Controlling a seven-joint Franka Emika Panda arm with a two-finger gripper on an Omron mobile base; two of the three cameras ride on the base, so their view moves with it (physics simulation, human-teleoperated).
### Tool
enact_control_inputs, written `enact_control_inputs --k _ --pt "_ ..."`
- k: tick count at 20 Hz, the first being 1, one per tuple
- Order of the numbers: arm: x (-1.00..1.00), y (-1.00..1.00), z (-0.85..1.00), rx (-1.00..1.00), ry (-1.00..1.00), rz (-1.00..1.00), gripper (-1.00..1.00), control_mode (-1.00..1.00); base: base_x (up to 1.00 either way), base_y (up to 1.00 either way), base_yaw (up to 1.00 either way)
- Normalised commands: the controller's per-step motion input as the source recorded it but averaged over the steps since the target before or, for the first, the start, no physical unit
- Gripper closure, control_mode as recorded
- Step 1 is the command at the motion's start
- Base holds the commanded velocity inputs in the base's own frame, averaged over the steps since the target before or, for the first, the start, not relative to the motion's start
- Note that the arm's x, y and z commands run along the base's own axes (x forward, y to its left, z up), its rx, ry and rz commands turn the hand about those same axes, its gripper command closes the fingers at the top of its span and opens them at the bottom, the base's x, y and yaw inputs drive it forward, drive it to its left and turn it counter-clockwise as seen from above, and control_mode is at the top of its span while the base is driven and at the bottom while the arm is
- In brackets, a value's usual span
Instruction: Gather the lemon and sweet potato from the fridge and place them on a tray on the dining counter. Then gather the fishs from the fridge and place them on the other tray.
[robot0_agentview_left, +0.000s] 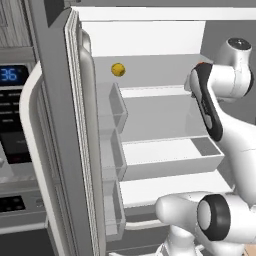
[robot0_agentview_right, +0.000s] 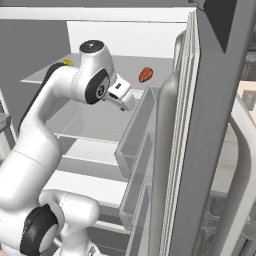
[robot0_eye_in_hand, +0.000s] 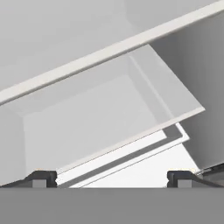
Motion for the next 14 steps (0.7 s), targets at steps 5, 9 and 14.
enact_control_inputs --k 5,9,14 --pt "0.23 -0.41 0.54 -0.1 -0.29 0.0 -1.0 -1.0 0.0 0.0 0.0" --pt "0.39 -0.37 0.36 -0.04 -0.06 0.0 -1.0 -1.0 0.0 0.0 0.0" --pt "0.54 -0.28 0.26 -0.04 0.0 0.0 -1.0 -1.0 0.0 0.0 0.0"
